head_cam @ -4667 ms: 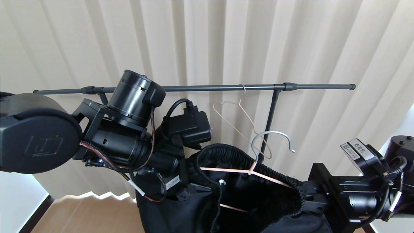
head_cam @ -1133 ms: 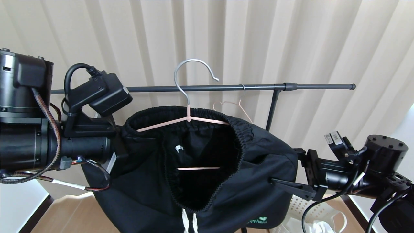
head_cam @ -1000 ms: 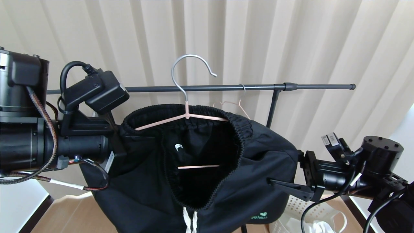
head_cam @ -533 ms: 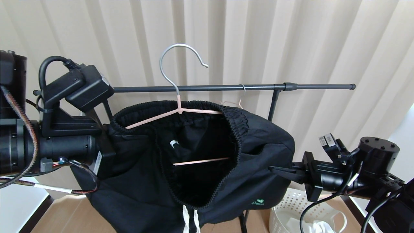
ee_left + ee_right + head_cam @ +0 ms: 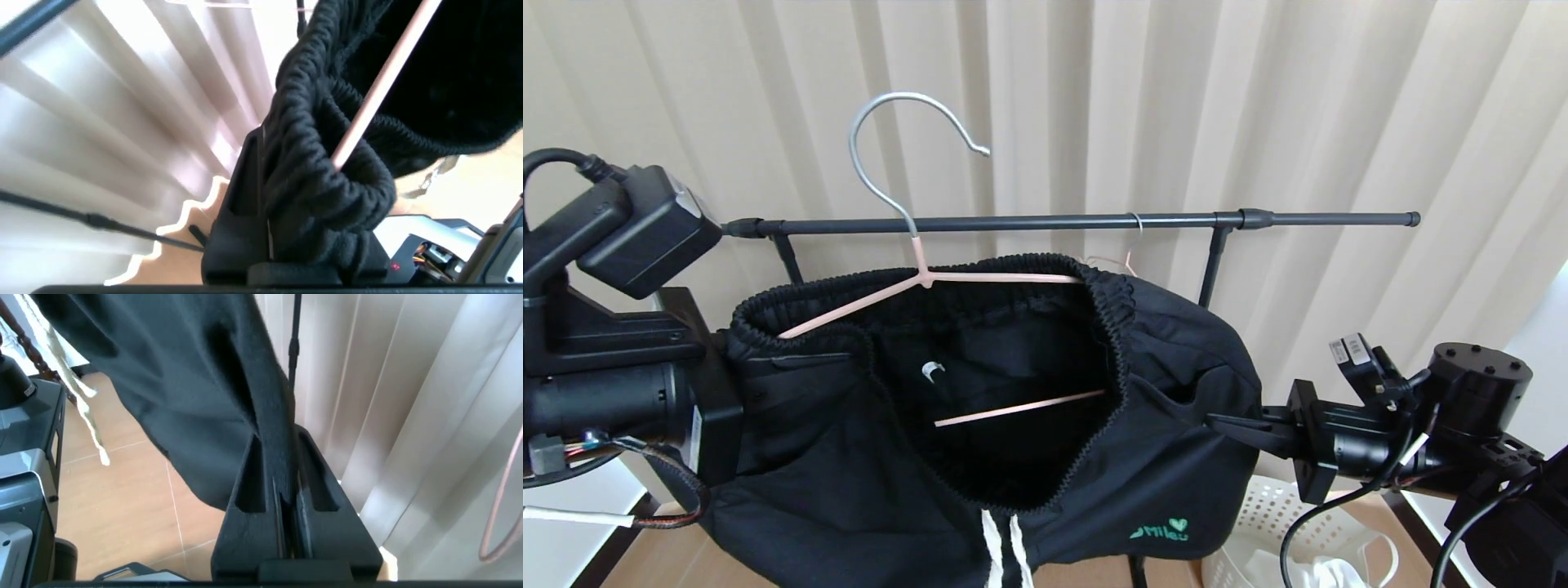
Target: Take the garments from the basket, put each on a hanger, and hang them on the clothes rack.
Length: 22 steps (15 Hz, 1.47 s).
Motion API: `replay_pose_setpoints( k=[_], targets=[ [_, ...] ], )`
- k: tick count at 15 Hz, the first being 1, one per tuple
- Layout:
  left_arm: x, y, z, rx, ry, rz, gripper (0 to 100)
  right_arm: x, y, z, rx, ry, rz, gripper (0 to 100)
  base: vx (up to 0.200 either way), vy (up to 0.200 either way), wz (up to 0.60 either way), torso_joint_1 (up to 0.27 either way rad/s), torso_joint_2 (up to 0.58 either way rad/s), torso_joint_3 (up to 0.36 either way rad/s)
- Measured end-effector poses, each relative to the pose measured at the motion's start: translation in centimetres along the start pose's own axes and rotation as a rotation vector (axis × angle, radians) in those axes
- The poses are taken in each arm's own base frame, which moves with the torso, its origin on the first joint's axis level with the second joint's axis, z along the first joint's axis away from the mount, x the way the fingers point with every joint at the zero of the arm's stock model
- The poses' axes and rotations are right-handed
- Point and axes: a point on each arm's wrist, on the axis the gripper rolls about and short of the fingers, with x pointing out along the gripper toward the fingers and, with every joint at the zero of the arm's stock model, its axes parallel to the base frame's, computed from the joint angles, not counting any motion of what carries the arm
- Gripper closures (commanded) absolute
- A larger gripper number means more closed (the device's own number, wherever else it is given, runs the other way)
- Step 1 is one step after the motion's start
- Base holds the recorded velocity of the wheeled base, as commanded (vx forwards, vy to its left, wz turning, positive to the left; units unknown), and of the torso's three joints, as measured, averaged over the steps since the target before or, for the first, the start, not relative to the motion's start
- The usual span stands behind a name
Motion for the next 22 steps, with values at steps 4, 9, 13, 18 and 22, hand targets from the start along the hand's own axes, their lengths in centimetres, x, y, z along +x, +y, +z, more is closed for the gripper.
replay_pose_setpoints(
  k=[4,9,13,18,22],
  targets=[
    [-0.7,-0.1,-0.4,-0.032,-0.004,0.011,100,-0.1,-0.1,0.0,0.014,0.0,-0.004,100,0.0,0.0,0.0,0.0,0.0,0.0],
    [-0.3,-0.1,-0.5,-0.038,0.007,0.01,100,-0.1,0.1,0.2,0.01,-0.005,-0.004,0,0.0,0.0,0.0,0.0,0.0,0.0],
    [1.1,0.3,-1.7,-0.065,0.077,0.006,100,-0.5,0.3,1.2,-0.072,-0.055,-0.011,0,0.0,0.0,0.0,0.0,0.0,0.0],
    [3.4,1.3,-3.8,-0.117,0.194,0.01,100,-1.0,0.5,1.6,-0.106,-0.078,-0.022,0,0.0,0.0,0.0,0.0,0.0,0.0],
    [5.6,2.0,-5.2,-0.155,0.288,0.057,100,-1.0,0.5,1.6,-0.104,-0.078,-0.024,0,0.0,0.0,0.0,0.0,0.0,0.0]
  ],
)
